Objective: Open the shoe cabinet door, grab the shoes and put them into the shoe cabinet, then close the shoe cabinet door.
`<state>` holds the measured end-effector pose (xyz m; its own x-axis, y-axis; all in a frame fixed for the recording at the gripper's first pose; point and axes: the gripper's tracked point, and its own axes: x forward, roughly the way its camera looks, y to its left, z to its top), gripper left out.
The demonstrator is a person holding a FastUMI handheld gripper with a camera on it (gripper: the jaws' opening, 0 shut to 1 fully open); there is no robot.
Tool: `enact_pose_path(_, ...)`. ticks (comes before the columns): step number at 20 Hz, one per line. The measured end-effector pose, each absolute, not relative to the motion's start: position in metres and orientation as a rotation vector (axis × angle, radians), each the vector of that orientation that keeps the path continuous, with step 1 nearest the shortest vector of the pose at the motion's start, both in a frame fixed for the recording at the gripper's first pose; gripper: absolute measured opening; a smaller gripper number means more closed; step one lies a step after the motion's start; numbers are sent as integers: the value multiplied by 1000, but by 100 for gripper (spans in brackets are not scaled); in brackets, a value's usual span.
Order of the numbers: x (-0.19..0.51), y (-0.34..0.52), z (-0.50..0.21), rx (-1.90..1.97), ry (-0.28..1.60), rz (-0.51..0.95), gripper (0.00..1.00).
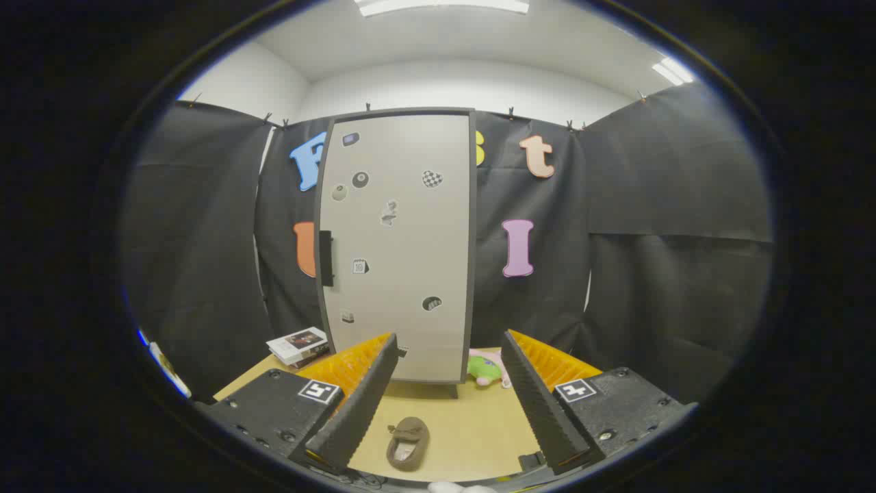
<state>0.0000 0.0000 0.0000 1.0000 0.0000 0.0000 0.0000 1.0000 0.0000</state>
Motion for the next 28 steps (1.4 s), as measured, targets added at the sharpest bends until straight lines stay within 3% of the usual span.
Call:
enact_pose_path(17,4,20,-2,-7,8,-21,99)
enact_pose_path(23,30,59,6,-5,6,5,99)
enact_pose_path(28,81,128,22,13,-2,109,99)
